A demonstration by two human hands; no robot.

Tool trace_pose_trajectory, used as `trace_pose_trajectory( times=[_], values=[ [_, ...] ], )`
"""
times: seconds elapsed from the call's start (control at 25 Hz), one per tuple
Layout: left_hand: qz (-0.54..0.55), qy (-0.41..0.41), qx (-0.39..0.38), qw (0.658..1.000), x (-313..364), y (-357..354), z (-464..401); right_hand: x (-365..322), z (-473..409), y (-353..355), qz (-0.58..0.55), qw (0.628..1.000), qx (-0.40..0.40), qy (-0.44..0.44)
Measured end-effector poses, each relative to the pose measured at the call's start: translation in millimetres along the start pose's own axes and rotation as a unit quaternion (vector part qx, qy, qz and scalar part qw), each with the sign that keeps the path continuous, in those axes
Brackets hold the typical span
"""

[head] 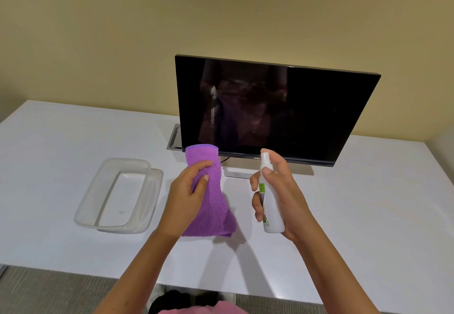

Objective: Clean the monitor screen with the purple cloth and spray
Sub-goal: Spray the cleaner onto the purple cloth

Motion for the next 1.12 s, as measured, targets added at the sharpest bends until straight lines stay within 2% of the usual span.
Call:
trace_pose_trajectory(
  times=[0.08,0.4,0.68,0.92,1.12],
  values=[
    [-0.001,0.003,0.0,1.0,-1.2,-0.8,1.3,-1.5,1.3,0.0,0.046,0.999,0.01,0.003],
    [0.01,-0.007,-0.004,1.0,3.2,-3.2,6.5,-0.5,1.9,3.3,0.024,0.998,0.043,0.024],
    [0.046,-0.011,-0.012,0.999,11.4,-5.8,8.0,-1.8,5.6,4.6,0.069,0.992,0.095,0.043],
    [0.064,-0.042,-0.111,0.991,39.1,-25.0,11.7,-6.3,4.2,-5.0,0.144,0.975,0.14,0.101],
    [0.089,-0.027,-0.165,0.982,47.6,-45.0,20.6,-13.1,-5.2,-9.9,0.183,0.955,0.183,0.141]
  ],
)
Point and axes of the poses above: each hand's wrist, its own z-axis away from the middle knuckle, its own y-axis out of the back of the hand, x = y × z, the point moved 5 cm from there along -z, towards the middle knuckle, and after that the axes turned 13 degrees about -x, right-handed, at the moved point
